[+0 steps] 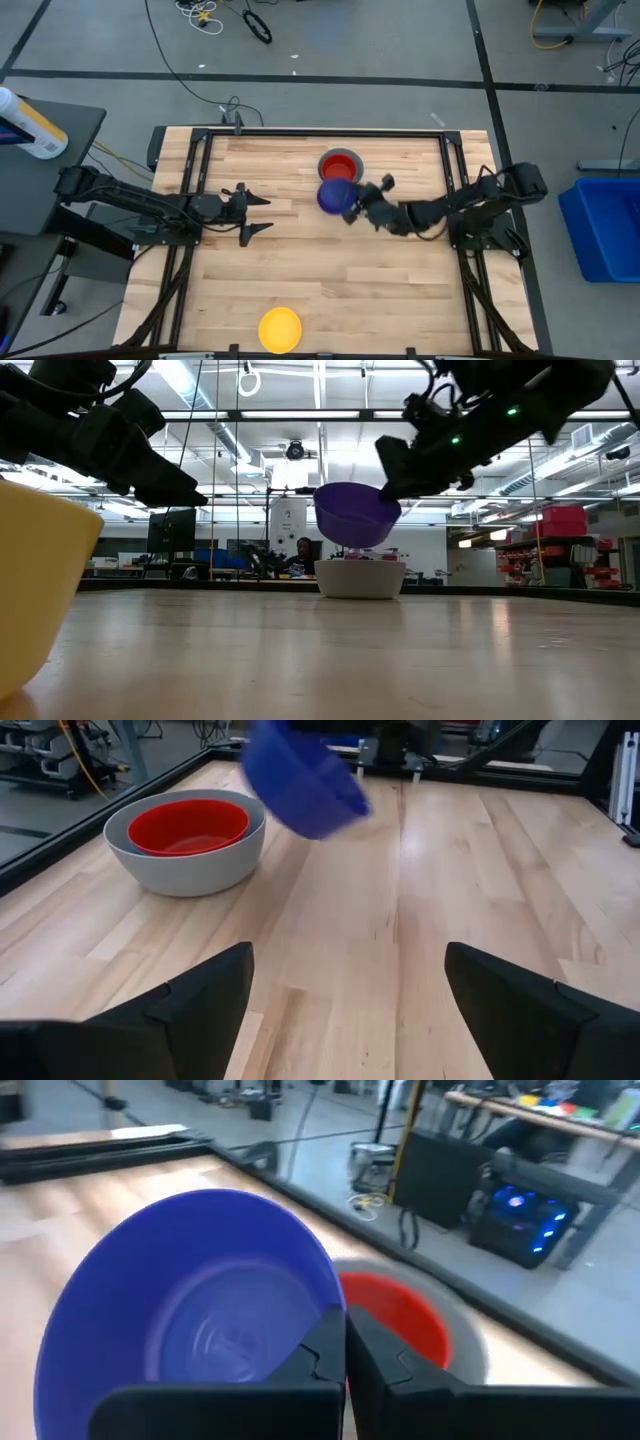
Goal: Nest bowls inside each other
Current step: Stack the dark blue bowl in the red bowl, then stack the yellow bowl in the dark blue bowl
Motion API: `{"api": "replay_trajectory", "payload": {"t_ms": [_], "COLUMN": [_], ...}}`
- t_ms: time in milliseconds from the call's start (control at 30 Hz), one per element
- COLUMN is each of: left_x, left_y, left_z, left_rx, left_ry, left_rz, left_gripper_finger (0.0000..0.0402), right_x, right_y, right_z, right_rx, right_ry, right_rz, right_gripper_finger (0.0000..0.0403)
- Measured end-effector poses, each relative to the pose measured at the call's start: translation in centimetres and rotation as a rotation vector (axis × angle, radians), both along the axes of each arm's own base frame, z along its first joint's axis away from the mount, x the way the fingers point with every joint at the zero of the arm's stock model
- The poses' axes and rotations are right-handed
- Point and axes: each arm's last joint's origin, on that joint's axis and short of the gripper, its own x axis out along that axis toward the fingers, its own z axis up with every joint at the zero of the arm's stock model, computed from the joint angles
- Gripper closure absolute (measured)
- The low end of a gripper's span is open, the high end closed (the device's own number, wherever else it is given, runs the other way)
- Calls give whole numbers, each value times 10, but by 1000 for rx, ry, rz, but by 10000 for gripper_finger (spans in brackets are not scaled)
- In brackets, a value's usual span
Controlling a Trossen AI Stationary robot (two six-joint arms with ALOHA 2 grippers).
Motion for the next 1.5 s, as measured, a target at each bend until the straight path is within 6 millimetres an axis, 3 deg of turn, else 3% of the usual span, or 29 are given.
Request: {"api": "replay_trajectory", "payload": {"t_ms": [333, 633, 767, 1233, 1333, 1500], "left_x": [0, 0, 0, 0, 0, 0], "left_y": [0, 0, 0, 0, 0, 0], "left_z": [0, 0, 0, 0, 0, 0], "left_rx": [0, 0, 0, 2, 1, 1], "left_ry": [1, 2, 2, 2, 2, 2], "left_rz": [0, 0, 0, -1, 0, 0], "left_gripper_finger": [65, 65, 65, 65, 65, 65], "right_x": [0, -14, -21, -33, -32, -31], "right_y": [-81, -129, -138, -152, -151, -153], "right_z": [3, -6, -11, -22, -22, -19], "right_rx": [60, 237, 273, 495, 490, 458], "right_ry": [-15, -12, 43, 84, 80, 52], "right_rz": [-59, -18, -55, 79, 84, 73], "right_gripper_finger": [403, 403, 403, 398, 366, 273]}}
